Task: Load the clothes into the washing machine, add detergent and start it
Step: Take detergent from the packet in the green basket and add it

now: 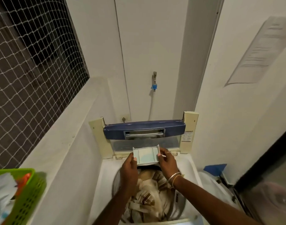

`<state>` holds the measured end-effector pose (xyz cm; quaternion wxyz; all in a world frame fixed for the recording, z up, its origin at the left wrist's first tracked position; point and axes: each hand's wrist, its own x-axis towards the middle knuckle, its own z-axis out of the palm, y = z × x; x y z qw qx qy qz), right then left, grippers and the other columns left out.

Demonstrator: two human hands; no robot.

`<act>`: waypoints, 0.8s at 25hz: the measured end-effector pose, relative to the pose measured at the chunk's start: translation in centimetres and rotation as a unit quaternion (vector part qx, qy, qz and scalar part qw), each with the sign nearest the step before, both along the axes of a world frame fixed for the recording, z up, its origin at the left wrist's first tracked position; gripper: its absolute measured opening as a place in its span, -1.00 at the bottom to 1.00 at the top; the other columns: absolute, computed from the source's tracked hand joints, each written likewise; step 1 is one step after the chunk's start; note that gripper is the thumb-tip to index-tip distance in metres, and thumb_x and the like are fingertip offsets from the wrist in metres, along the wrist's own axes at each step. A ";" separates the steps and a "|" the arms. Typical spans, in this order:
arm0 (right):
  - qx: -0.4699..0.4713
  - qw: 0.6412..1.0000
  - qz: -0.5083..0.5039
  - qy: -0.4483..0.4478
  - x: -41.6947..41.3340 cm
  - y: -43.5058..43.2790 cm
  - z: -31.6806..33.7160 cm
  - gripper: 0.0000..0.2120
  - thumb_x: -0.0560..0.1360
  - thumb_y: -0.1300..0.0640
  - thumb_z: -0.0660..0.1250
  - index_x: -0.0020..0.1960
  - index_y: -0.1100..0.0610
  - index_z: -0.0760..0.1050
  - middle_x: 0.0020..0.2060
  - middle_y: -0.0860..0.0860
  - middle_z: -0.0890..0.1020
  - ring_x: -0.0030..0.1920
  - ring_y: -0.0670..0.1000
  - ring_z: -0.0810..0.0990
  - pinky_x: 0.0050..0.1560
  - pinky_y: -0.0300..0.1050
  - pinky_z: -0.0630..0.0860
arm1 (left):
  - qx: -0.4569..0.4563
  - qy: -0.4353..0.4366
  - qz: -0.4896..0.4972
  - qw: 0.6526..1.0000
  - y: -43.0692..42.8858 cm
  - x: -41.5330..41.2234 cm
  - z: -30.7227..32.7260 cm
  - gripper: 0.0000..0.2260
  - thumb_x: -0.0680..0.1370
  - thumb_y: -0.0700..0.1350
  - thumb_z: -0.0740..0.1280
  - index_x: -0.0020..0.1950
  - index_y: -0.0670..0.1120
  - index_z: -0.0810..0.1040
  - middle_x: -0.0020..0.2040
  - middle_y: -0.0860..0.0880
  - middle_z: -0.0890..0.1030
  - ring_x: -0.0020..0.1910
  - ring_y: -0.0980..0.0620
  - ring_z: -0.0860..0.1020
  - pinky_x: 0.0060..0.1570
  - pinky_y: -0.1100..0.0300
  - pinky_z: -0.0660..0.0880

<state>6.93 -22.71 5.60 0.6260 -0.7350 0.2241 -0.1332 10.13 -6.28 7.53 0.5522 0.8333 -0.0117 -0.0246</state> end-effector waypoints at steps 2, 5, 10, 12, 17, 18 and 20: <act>-0.009 1.000 0.002 0.012 0.1 -0.7 -1.4 -0.80 0.60 0.13 0.27 0.21 0.02 0.52 0.12 -0.01 0.63 0.15 0.03 0.58 0.18 -0.05 0.53 | 0.010 0.024 0.005 1.000 -0.7 0.4 -1.9 -0.67 0.67 -0.10 0.19 0.42 -0.13 0.46 0.27 -0.05 0.58 0.24 -0.02 0.54 0.18 0.16 0.48; -0.018 0.998 0.023 0.053 0.4 -1.2 -3.1 -0.82 0.60 0.18 0.25 0.11 -0.07 0.47 0.01 -0.05 0.60 0.06 0.02 0.58 0.07 -0.15 0.46 | 0.015 0.067 0.003 0.998 -1.3 1.6 -4.9 -0.70 0.65 -0.13 0.23 0.38 -0.13 0.51 0.26 -0.06 0.59 0.26 -0.07 0.54 0.24 0.05 0.49; -0.061 0.989 0.026 0.132 1.4 -1.7 -6.1 -0.82 0.61 0.14 0.20 0.06 -0.14 0.44 -0.02 -0.06 0.60 0.00 0.04 0.61 0.09 -0.03 0.56 | 0.054 0.157 -0.014 0.986 -2.0 4.0 -11.3 -0.68 0.65 -0.06 0.22 0.40 -0.06 0.48 0.31 -0.11 0.57 0.24 -0.09 0.53 0.29 -0.07 0.46; -0.070 0.985 0.010 0.156 2.1 -1.7 -7.3 -0.83 0.60 0.12 0.19 0.02 -0.15 0.43 -0.05 -0.03 0.63 -0.07 0.02 0.62 0.03 -0.03 0.58 | 0.059 0.185 -0.029 0.981 -2.3 4.7 -12.0 -0.68 0.66 -0.05 0.20 0.39 -0.09 0.49 0.29 -0.09 0.57 0.25 -0.10 0.52 0.31 -0.05 0.44; -0.043 0.980 -0.013 0.195 4.3 -2.4 -14.4 -0.87 0.49 -0.15 0.14 -0.02 -0.25 0.43 -0.21 0.02 0.65 -0.18 0.19 0.67 -0.12 0.24 0.63 | 0.069 0.201 -0.051 0.976 -2.5 6.8 -14.4 -0.68 0.66 -0.04 0.19 0.38 -0.05 0.52 0.26 -0.08 0.60 0.25 -0.11 0.54 0.30 -0.09 0.45; -0.044 0.979 -0.013 0.197 4.6 -2.3 -15.6 -0.86 0.49 -0.17 0.13 -0.02 -0.26 0.43 -0.24 0.01 0.65 -0.21 0.19 0.66 -0.15 0.25 0.63 | 0.071 0.208 -0.050 0.974 -2.4 7.2 -15.0 -0.68 0.66 -0.03 0.19 0.38 -0.05 0.52 0.26 -0.08 0.60 0.25 -0.12 0.54 0.30 -0.09 0.46; -0.055 0.980 -0.027 0.191 4.7 -1.4 -14.9 -0.88 0.52 -0.15 0.14 -0.01 -0.22 0.44 -0.26 -0.02 0.63 -0.24 0.13 0.65 -0.17 0.20 0.63 | 0.072 0.216 -0.047 0.973 -2.3 7.7 -15.3 -0.68 0.66 -0.02 0.19 0.37 -0.05 0.53 0.24 -0.08 0.60 0.24 -0.12 0.54 0.30 -0.07 0.46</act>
